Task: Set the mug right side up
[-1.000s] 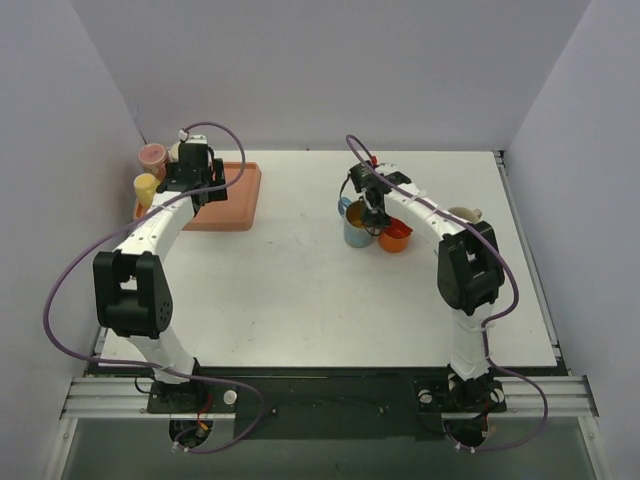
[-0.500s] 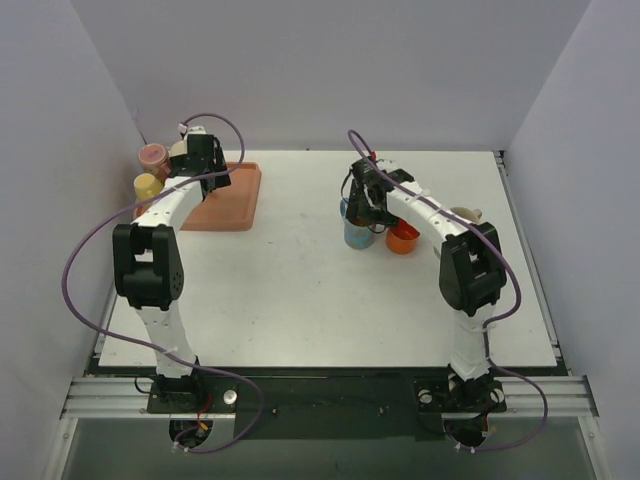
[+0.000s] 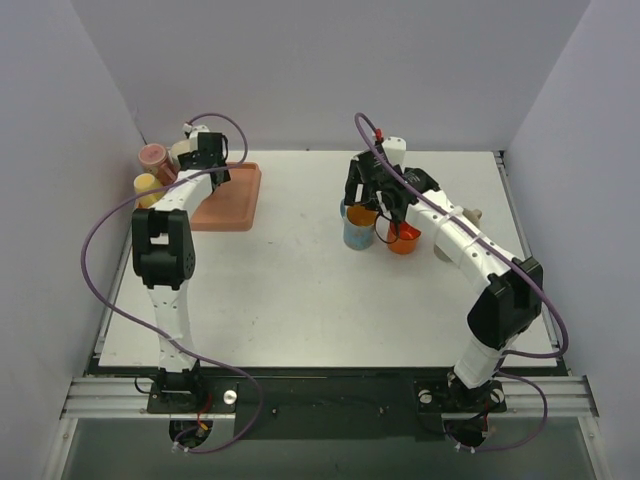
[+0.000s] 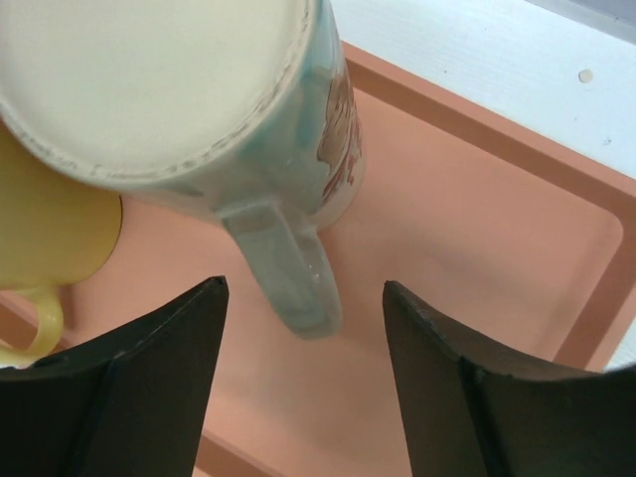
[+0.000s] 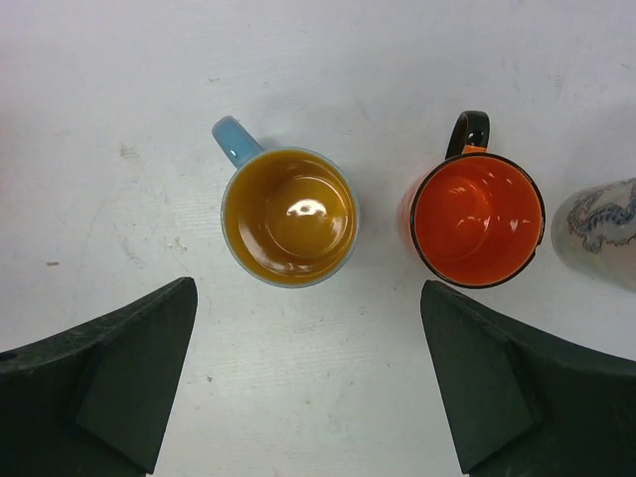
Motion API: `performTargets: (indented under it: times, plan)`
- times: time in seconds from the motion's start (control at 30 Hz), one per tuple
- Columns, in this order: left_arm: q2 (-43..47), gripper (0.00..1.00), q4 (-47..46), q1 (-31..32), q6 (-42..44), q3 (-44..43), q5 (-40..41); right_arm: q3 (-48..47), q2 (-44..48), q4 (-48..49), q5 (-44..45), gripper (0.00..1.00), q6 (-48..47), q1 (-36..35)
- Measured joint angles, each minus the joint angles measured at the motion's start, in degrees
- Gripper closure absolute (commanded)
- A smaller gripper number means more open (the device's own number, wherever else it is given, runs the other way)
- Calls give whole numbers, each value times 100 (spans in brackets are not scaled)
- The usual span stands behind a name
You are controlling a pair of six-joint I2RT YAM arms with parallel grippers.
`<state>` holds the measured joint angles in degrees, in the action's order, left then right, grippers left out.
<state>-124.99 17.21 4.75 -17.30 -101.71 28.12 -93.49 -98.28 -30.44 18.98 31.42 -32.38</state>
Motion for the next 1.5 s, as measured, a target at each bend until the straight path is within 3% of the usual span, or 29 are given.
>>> performTargets:
  times: [0.43,0.57,0.63,0.67,0.83,1.17,1.33,1.5]
  plan:
    - [-815,38,457,-11,131,-1043,212,481,28,-4,188,11,-173,-107]
    - [-990,64,579,-39,164,-1154,205,496,39,7,227,11,-199,-111]
    - [-1010,84,649,-68,116,-1154,269,509,52,15,234,11,-219,-109]
    - [-1008,99,664,-81,68,-1156,297,542,74,31,247,11,-238,-111]
    - [-826,100,564,-127,138,-909,-13,682,227,28,286,11,-317,-125]
    - [984,100,992,-267,-46,896,-1821,1003,813,590,345,11,-1366,-745]
    - [1832,100,1176,-302,-232,1296,-2791,2129,1722,1722,90,11,-2114,-1067]
    - [2675,100,1565,-321,-455,1425,-3952,3908,2992,3591,-164,11,-3510,-1453]
